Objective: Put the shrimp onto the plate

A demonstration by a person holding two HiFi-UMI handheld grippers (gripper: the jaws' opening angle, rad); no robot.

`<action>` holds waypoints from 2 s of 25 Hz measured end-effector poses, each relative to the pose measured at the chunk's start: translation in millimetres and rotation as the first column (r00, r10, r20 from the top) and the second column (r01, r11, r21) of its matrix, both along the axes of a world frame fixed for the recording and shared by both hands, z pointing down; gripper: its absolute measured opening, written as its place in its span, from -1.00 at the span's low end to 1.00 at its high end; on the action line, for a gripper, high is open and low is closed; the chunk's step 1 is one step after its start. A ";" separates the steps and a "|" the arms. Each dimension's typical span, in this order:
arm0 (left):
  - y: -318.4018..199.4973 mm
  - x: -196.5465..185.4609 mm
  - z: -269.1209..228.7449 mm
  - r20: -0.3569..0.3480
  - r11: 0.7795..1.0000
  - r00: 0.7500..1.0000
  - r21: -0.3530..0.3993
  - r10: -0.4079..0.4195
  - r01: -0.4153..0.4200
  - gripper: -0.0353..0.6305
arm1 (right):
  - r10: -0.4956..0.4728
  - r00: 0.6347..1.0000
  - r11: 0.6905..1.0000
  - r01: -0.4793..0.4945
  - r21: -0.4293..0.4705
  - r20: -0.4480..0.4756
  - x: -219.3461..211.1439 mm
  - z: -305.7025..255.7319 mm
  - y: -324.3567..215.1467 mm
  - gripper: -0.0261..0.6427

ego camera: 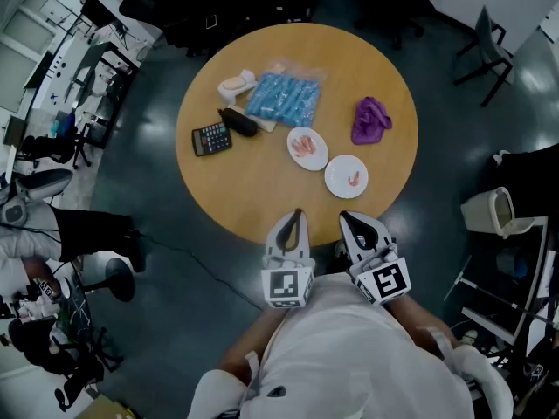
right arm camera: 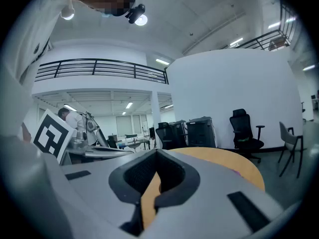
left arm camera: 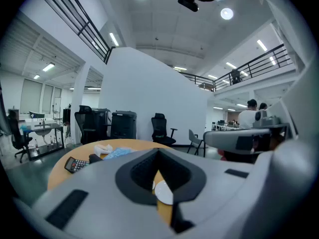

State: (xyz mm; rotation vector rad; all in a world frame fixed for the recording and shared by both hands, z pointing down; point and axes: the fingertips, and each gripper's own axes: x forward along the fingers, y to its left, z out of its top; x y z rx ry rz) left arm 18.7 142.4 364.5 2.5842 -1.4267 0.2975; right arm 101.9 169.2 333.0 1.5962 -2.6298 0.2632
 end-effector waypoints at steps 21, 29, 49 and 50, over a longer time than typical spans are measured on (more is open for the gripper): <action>-30.9 -26.8 20.0 -0.030 0.998 0.999 -0.055 -0.010 0.008 -0.87 | -0.018 0.998 0.993 0.011 -0.122 -0.056 -16.1 46.0 -53.3 -0.87; -58.5 -17.5 37.4 -0.067 0.995 0.998 -0.099 0.001 -0.008 -0.87 | -0.128 0.973 0.937 0.055 -0.345 -0.193 -30.1 150.1 -142.4 -0.87; -79.5 -40.9 89.9 -0.112 0.977 0.993 -0.207 0.034 -0.057 -0.88 | -0.738 0.517 0.629 0.297 -0.718 -0.433 -73.0 322.4 -232.0 -0.85; -79.6 -42.5 90.2 -0.118 0.976 0.993 -0.211 0.026 -0.051 -0.87 | -0.746 0.513 0.618 0.298 -0.727 -0.424 -74.3 323.9 -231.8 -0.85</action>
